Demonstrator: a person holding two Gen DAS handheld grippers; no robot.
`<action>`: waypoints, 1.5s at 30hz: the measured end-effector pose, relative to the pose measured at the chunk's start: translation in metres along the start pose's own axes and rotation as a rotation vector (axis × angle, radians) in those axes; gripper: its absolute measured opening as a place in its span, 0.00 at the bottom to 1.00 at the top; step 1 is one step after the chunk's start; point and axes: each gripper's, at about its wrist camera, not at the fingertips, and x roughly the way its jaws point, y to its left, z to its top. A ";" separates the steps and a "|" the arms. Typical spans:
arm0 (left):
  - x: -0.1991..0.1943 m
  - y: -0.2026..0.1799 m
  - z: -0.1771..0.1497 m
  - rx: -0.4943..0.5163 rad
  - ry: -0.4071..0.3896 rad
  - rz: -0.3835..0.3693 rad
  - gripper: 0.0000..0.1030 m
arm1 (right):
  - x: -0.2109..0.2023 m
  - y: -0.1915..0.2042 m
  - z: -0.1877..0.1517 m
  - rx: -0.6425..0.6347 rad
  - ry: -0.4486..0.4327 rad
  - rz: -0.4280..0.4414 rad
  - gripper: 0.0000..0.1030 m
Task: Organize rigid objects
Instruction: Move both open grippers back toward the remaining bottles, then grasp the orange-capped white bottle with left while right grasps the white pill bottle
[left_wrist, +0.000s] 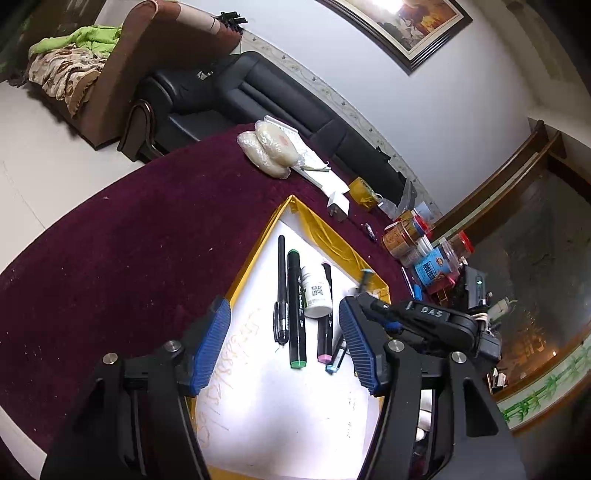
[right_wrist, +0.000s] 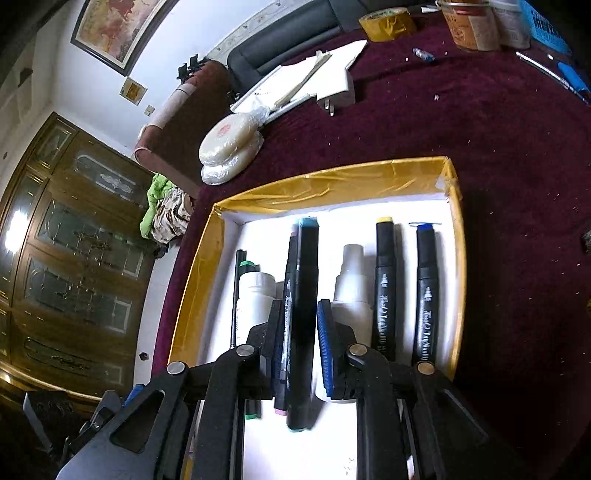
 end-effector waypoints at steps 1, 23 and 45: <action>0.000 0.000 -0.001 -0.001 0.002 0.001 0.58 | -0.003 -0.001 0.000 -0.003 -0.005 0.001 0.17; 0.027 -0.086 -0.045 0.226 0.083 0.026 0.58 | -0.213 -0.204 -0.038 0.144 -0.340 -0.295 0.27; 0.057 -0.173 -0.110 0.447 0.221 0.041 0.58 | -0.165 -0.253 0.049 -0.116 -0.212 -0.616 0.24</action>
